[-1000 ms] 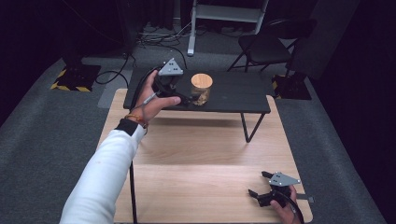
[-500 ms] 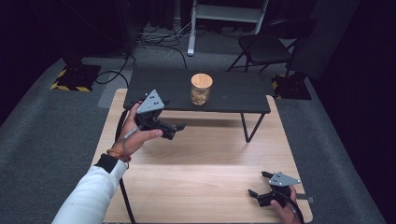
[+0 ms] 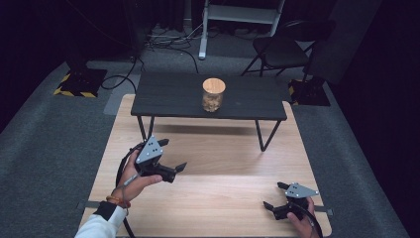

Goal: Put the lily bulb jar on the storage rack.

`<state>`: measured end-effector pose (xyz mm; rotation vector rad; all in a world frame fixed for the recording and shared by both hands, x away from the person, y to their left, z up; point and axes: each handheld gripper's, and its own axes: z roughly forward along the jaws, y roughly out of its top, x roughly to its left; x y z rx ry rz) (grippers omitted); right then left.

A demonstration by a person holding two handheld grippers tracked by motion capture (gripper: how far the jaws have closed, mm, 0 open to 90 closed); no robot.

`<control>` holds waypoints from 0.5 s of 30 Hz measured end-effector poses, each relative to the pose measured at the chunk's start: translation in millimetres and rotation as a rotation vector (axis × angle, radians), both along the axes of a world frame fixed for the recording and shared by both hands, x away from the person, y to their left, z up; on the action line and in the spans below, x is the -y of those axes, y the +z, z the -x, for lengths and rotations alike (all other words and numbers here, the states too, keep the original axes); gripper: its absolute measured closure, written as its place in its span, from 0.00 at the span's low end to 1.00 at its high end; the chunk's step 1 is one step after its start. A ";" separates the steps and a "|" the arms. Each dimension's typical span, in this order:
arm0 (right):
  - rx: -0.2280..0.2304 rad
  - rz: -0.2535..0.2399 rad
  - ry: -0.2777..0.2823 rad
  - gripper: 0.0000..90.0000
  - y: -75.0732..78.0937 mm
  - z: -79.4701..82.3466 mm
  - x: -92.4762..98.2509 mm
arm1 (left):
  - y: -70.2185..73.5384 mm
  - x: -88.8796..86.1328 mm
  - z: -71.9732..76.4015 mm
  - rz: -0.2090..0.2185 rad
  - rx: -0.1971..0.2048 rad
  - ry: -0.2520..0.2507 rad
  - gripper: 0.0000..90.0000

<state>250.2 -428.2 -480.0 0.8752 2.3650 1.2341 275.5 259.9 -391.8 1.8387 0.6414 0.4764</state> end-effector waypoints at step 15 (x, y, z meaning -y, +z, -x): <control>0.000 0.001 0.001 0.00 0.0 -0.1 0.0 | -67.8 -6.4 25.7 -0.038 -0.072 -0.004 0.01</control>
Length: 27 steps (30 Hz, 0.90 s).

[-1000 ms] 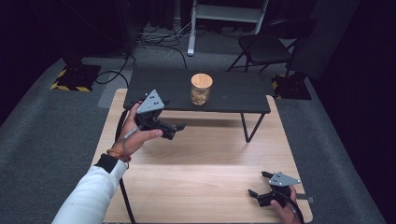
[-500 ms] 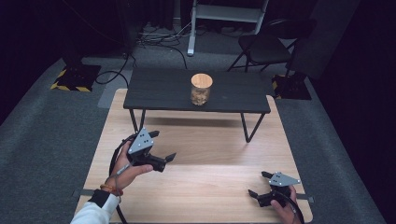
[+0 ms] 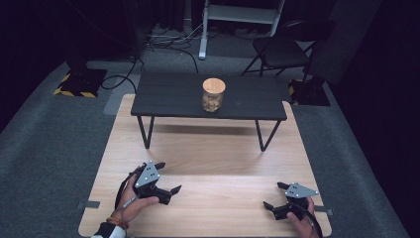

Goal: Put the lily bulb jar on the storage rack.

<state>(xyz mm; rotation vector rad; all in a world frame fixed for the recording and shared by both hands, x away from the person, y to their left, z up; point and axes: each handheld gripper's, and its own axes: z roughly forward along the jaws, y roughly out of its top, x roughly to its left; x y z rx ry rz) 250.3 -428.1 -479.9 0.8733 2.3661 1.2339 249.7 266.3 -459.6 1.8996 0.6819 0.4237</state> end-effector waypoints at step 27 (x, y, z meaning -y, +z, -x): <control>0.001 0.001 -0.005 0.00 0.0 0.6 -0.6 | -27.6 14.8 10.1 -0.138 -0.086 -0.028 0.01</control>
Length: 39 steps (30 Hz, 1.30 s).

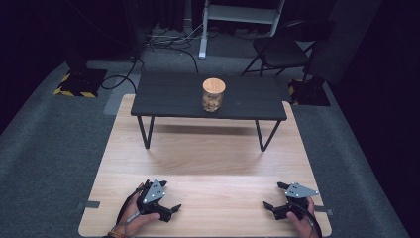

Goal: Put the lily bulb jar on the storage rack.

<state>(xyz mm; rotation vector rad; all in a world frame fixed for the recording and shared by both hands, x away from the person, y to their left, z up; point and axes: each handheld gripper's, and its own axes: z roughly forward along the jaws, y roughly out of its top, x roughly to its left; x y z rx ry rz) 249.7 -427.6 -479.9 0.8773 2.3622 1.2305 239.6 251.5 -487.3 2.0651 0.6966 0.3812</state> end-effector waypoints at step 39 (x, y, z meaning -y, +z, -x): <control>0.000 0.000 0.000 0.00 0.0 0.2 -0.1 | -0.1 -0.5 1.2 0.000 0.000 0.007 0.01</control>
